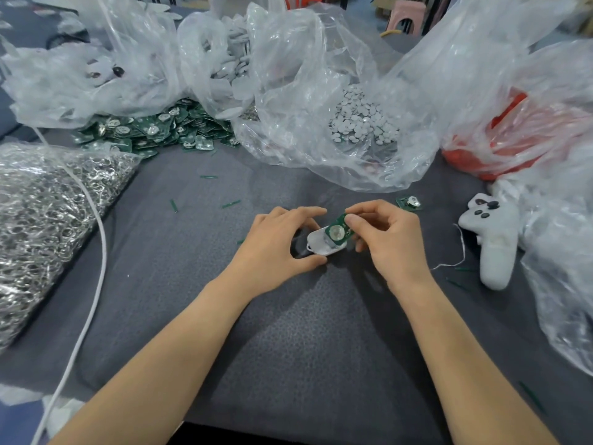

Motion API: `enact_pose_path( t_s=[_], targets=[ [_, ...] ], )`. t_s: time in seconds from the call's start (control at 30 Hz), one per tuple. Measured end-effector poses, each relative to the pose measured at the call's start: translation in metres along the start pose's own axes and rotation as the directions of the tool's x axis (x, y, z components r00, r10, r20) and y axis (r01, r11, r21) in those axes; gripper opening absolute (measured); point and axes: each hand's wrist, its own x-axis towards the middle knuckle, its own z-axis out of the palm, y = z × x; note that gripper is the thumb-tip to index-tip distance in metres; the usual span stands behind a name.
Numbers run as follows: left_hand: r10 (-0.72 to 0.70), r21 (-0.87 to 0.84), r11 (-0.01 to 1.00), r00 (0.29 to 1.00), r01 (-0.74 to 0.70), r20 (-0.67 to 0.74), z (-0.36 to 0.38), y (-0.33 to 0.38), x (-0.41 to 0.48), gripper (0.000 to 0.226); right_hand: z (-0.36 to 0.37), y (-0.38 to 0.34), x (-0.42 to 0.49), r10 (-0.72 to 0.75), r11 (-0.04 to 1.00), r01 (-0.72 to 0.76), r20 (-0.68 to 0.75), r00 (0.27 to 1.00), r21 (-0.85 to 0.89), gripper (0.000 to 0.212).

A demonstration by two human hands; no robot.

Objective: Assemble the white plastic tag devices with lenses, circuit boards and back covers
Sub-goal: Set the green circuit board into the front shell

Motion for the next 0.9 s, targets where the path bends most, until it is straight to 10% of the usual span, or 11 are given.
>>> enact_pose_path(
  t_s=[0.9],
  targets=[
    [0.013, 0.035, 0.999, 0.999, -0.012, -0.032, 0.000, 0.002, -0.001, 0.053, 0.021, 0.001, -0.010, -0.114, 0.955, 0.109, -0.002, 0.993, -0.275, 0.008]
  ],
)
